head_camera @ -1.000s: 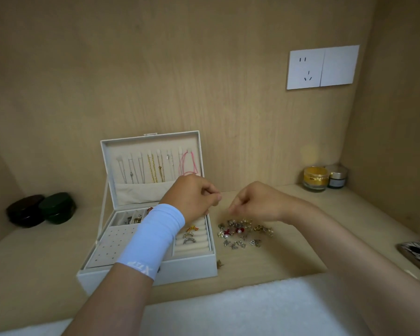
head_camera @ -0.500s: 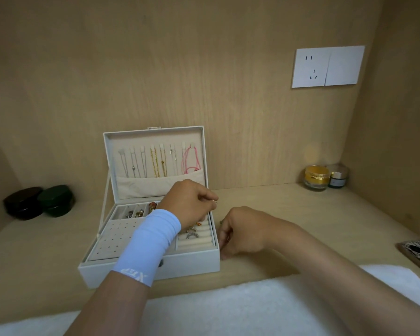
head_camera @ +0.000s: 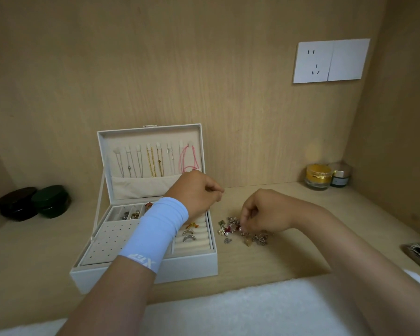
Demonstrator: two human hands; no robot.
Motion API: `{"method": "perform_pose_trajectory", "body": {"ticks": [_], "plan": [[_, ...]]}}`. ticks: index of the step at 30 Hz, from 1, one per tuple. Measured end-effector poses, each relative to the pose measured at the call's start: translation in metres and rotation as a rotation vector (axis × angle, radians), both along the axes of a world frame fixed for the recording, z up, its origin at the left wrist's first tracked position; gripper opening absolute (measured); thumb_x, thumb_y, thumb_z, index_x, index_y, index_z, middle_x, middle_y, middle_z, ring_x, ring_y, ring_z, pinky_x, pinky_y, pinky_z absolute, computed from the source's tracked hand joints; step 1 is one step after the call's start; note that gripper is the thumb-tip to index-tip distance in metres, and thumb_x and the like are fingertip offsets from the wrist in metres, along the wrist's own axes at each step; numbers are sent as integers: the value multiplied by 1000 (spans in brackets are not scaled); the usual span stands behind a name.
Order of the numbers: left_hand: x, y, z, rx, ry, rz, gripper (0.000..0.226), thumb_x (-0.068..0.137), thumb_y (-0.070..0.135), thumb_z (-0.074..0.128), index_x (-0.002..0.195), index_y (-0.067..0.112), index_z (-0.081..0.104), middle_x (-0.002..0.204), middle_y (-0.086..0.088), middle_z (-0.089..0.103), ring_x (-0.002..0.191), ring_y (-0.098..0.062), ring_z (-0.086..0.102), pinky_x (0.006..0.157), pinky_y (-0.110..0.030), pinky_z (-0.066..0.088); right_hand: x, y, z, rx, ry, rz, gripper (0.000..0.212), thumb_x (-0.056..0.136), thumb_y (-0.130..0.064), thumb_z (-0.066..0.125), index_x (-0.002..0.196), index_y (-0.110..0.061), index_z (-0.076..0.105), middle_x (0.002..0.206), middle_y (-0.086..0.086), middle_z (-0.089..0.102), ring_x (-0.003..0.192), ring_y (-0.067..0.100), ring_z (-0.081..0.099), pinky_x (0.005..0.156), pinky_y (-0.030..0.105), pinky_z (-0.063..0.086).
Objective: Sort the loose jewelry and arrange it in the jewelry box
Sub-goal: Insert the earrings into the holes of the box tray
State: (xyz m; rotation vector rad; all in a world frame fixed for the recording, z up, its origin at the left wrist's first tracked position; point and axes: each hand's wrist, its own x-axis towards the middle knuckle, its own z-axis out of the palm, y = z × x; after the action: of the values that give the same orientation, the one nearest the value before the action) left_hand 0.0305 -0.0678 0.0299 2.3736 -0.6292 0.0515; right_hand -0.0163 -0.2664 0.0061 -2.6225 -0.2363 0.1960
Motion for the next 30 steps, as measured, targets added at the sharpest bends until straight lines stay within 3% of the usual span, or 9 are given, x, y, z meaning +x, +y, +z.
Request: {"method": "perform_pose_trajectory", "body": {"ticks": [5,8,12,16,19,21,25,30], "plan": [[0,-3,-2,12,-32,-19,13,86,23,72,97,27,78,65,25,57,56,9,52,65,-7,39,20,1,8,-34,-122,18,18,83,-16,75,80,-33,76,82,-10,72,80,9,67,77,27,56],[4,-3,-4,-1,-26,-14,11,85,24,72,93,28,78,69,24,62,59,10,55,65,-8,40,28,-2,10,-121,-21,47,17,82,-14,78,85,-31,79,81,-13,71,77,2,64,76,24,54],[11,-6,-6,-16,12,-27,8,86,22,71,88,27,77,58,22,61,47,12,53,57,-12,39,33,0,2,-110,93,97,16,78,-18,84,89,-28,81,69,-24,70,71,-7,62,73,16,50],[19,-12,-6,11,13,-51,11,89,25,67,84,22,77,68,14,68,44,9,51,48,-11,36,44,-14,3,7,33,101,10,84,-17,78,89,-26,80,83,-14,75,79,-4,65,81,19,51],[25,-17,-7,61,-5,-64,20,91,32,64,79,22,76,74,10,73,45,7,51,56,-20,39,54,-32,7,-5,-147,-18,15,87,-15,73,89,-29,78,88,-16,72,86,0,64,79,17,46],[30,-20,-7,94,-25,-70,23,91,36,64,75,23,75,74,12,72,52,6,53,61,-22,40,58,-39,5,-24,-119,-28,15,87,-15,73,95,-27,78,89,-17,69,84,-1,63,75,13,43],[33,-24,-8,141,-34,-114,11,88,34,69,86,28,78,77,17,68,70,7,57,67,-13,40,62,-39,-4,-36,-18,19,18,84,-17,77,97,-29,78,90,-16,71,85,-2,64,79,17,47],[36,-22,-10,165,-54,-147,8,86,28,73,90,32,78,81,18,67,68,18,53,61,-2,36,63,-36,-5,-32,26,46,18,79,-25,83,95,-31,78,89,-15,72,88,2,65,85,23,52]]}}
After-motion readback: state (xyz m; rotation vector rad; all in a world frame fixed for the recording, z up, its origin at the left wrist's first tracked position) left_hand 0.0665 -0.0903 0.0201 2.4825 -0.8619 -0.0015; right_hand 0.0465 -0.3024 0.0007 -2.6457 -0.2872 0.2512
